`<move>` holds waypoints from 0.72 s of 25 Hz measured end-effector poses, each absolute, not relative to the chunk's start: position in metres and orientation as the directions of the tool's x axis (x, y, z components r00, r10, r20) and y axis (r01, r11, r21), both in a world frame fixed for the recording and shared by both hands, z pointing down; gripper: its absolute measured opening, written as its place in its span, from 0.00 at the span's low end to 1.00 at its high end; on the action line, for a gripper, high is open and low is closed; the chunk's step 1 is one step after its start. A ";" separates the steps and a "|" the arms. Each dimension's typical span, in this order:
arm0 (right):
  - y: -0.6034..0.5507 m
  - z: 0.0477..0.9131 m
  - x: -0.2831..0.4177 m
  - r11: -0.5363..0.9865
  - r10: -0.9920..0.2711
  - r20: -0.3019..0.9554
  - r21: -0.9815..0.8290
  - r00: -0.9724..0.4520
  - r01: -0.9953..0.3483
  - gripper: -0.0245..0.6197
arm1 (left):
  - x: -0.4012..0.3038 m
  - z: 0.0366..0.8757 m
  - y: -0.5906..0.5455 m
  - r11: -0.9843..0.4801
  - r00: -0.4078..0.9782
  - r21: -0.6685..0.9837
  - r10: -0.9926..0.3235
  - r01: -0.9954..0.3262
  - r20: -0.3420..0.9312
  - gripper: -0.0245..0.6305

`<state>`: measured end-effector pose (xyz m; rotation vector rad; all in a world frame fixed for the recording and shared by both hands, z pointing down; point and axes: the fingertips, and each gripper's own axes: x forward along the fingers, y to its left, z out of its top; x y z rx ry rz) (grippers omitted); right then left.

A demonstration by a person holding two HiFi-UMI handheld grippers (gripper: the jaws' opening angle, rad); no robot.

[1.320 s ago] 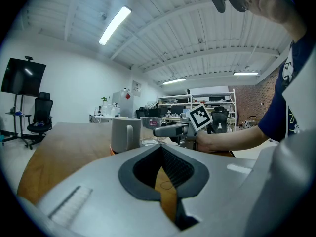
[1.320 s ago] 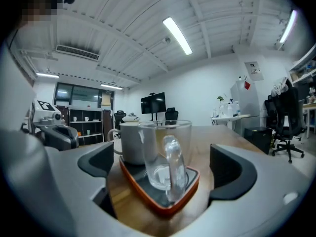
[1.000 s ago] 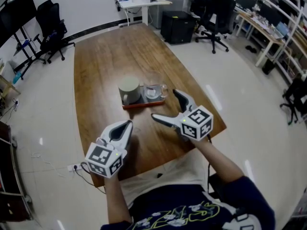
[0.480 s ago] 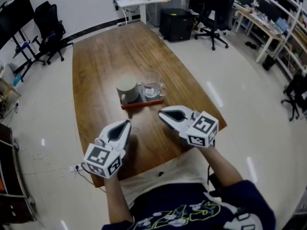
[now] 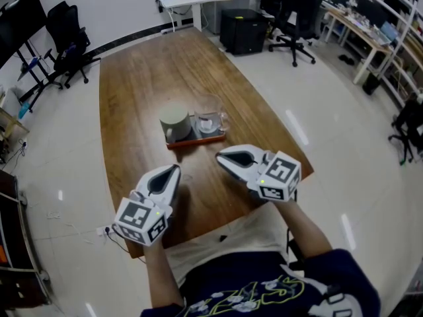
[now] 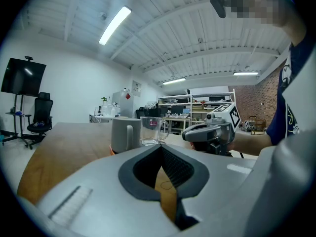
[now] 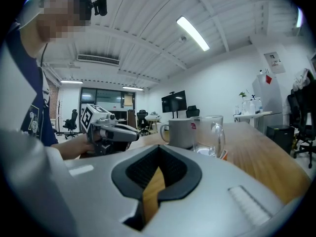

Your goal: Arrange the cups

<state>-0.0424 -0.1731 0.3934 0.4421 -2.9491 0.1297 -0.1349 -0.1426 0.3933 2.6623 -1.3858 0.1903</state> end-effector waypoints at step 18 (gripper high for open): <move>-0.171 0.398 -0.043 0.953 -0.286 0.164 -0.056 -0.944 -0.299 0.03 | -0.136 0.398 -0.140 -0.566 0.567 0.061 -0.806 -0.822 0.168 0.04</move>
